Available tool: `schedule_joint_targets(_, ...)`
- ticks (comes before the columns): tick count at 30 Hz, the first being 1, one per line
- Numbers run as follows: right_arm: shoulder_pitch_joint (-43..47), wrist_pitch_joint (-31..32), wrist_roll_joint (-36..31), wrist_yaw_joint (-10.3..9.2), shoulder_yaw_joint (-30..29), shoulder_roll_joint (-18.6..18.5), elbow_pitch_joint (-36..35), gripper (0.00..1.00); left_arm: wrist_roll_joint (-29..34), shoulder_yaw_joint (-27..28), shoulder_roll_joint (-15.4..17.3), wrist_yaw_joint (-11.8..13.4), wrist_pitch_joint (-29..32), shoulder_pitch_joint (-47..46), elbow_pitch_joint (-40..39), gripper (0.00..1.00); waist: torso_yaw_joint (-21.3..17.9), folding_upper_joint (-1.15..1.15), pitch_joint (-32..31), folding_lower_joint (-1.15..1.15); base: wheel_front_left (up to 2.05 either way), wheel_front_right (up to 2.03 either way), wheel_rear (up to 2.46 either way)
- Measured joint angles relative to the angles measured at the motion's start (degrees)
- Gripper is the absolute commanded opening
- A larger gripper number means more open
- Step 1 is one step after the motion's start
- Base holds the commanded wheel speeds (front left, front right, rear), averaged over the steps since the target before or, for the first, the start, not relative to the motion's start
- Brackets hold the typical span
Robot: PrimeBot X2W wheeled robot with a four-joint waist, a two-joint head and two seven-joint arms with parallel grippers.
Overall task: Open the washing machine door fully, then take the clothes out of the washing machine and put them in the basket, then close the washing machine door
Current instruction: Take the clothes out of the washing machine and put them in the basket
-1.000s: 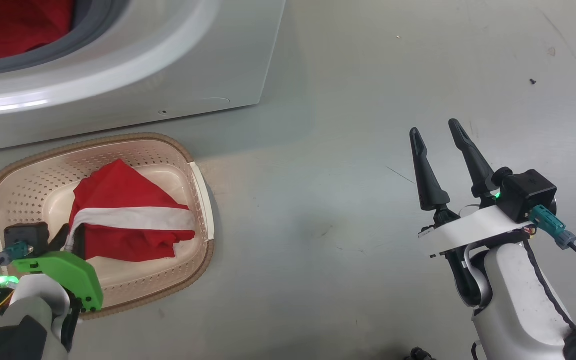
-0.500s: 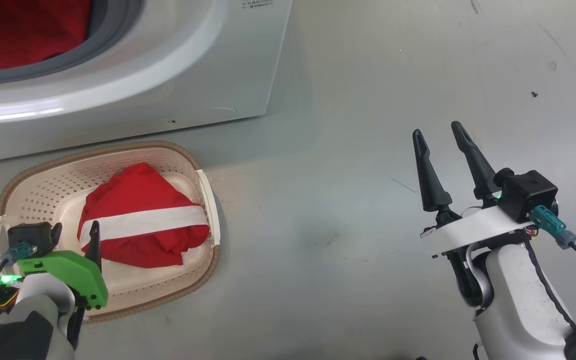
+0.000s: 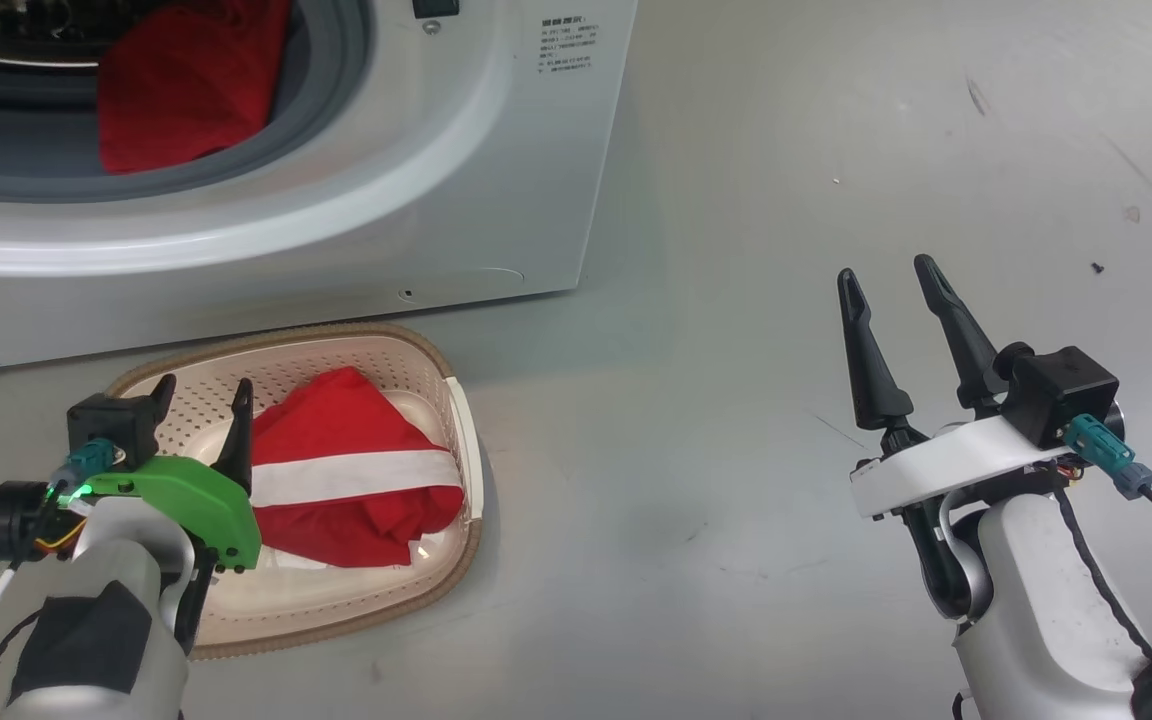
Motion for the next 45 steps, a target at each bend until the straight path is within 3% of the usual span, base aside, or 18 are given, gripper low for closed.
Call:
schedule_joint_targets(12, 2.81, 0.0, -0.19, 0.2, -0.44, -0.01, 2.22, 1.0, -0.01, 0.34, -1.49, -0.14, -0.09, 0.8, -9.59, 1.0, 3.73, 0.0, -7.03, 0.0, 0.0, 0.0, 0.0)
schedule_joint_targets(23, 6.32, 0.0, -0.08, 0.44, -0.27, 0.0, 3.38, 1.0, -0.59, 3.39, -2.35, -0.22, -0.09, 10.1, -18.47, 1.0, 6.03, 0.0, -14.39, 0.0, 0.0, 0.0, 0.0)
schedule_joint_targets(45, 11.19, 0.0, 0.36, 0.51, 1.75, 0.01, 3.61, 1.0, -0.49, 7.66, -3.01, 0.32, -0.1, 25.28, -31.6, 1.0, 6.08, 0.0, -23.13, 0.0, 0.0, 0.0, 0.0)
